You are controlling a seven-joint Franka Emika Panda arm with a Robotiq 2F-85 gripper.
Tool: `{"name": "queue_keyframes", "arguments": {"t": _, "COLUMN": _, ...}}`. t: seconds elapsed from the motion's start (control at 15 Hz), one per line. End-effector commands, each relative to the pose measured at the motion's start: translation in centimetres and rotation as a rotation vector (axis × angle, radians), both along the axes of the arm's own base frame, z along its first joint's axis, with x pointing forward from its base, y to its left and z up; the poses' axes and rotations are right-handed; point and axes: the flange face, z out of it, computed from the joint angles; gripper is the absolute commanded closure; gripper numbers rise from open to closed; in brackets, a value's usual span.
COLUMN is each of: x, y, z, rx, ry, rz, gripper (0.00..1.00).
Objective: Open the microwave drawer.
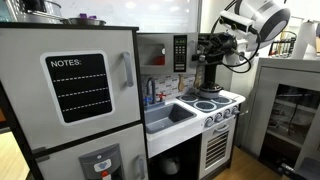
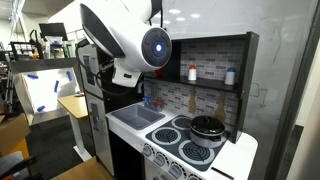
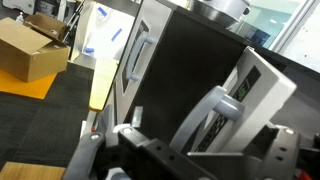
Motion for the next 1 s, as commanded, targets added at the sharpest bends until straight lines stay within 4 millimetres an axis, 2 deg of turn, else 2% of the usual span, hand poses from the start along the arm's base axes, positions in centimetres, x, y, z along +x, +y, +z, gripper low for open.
{"name": "queue_keyframes", "arguments": {"t": 0.0, "x": -1.3, "y": 0.7, "z": 0.1, "rx": 0.004, "ry": 0.014, "rz": 0.022, "gripper": 0.0}}
{"name": "queue_keyframes", "arguments": {"t": 0.53, "x": -2.7, "y": 1.8, "z": -0.2, "rx": 0.012, "ry": 0.022, "rz": 0.04, "gripper": 0.0}}
{"name": "queue_keyframes", "arguments": {"t": 0.93, "x": -2.3, "y": 1.6, "z": -0.8, "rx": 0.019, "ry": 0.03, "rz": 0.023, "gripper": 0.0}}
